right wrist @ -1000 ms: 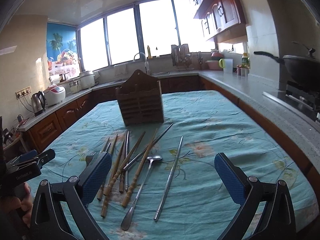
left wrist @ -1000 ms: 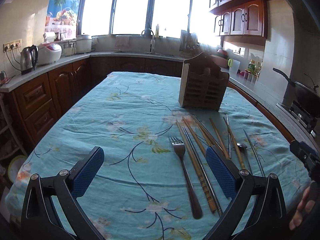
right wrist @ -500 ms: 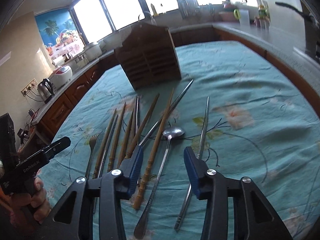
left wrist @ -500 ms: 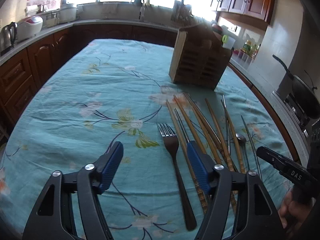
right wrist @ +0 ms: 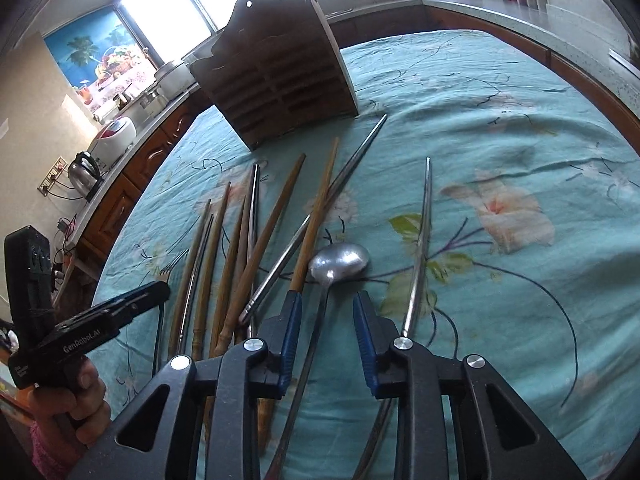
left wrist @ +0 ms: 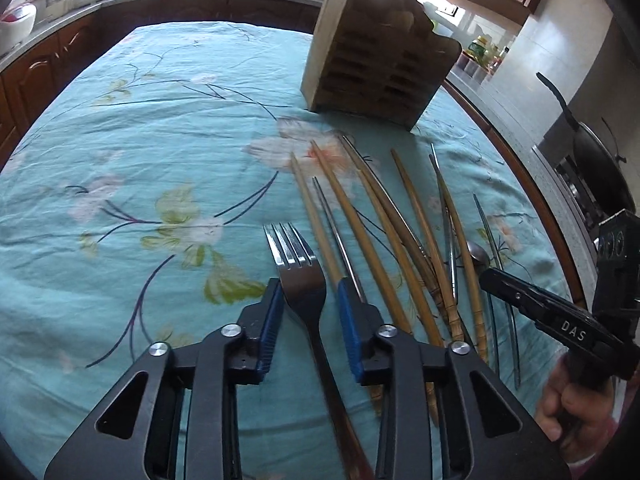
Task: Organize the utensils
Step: 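Close the right tool on the metal spoon while the left tool grasps the fork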
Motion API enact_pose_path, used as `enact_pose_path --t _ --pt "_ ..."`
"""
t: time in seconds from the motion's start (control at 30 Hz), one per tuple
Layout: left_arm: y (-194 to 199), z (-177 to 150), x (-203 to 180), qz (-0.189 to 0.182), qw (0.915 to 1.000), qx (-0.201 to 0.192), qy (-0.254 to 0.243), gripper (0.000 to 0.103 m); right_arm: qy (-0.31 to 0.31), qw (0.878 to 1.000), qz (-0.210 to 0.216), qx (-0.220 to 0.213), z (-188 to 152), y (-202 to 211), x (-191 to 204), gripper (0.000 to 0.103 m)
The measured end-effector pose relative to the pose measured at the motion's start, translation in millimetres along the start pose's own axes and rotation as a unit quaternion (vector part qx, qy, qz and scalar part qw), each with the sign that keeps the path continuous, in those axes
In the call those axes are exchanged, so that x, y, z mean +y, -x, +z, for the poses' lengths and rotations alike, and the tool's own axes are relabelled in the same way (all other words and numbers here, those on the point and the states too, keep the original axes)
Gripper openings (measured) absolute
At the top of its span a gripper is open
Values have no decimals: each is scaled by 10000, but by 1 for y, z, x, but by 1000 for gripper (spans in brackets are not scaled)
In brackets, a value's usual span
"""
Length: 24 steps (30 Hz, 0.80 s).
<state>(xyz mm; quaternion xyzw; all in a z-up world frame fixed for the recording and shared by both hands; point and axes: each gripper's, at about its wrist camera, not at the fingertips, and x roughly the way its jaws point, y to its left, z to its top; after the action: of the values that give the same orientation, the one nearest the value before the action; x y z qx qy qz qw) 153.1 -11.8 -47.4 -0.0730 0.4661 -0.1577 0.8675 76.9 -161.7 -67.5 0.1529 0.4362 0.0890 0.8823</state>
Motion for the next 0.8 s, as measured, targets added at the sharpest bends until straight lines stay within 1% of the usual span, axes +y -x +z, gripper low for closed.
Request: enact_pose_path --t 0.03,0.07,0.1,0.13,0.23,0.37,0.5,0.63,0.8 --pt "-1 1 -1 17 10000 -2 -39 21 36 10000 -27 17 2 -3 2 23" --pt "-1 1 -1 8 10000 5 -56 20 75 10000 -58 24 3 -4 3 20" --pt "-1 1 -1 -15 10000 3 -49 20 107 9999 -84 27 3 -4 3 12" --pt "-1 1 0 -34 10000 0 -47 20 118 9999 -91 48 3 -5 3 8" --pt "1 0 1 -75 9999 -26 -71 20 127 9999 -9 59 2 -5 4 4" --pt "9 -3 3 -136 9998 -116 -52 20 143 9998 44 -89 -2 6 6 3" --pt "23 -5 7 -187 9993 -305 52 19 72 9995 35 -303 -5 23 4 2" --pt "45 -3 9 -282 9978 -596 117 19 46 9983 76 -571 -5 42 4 2" --pt "74 5 10 -393 9942 -994 123 19 75 9956 218 -909 4 64 11 2"
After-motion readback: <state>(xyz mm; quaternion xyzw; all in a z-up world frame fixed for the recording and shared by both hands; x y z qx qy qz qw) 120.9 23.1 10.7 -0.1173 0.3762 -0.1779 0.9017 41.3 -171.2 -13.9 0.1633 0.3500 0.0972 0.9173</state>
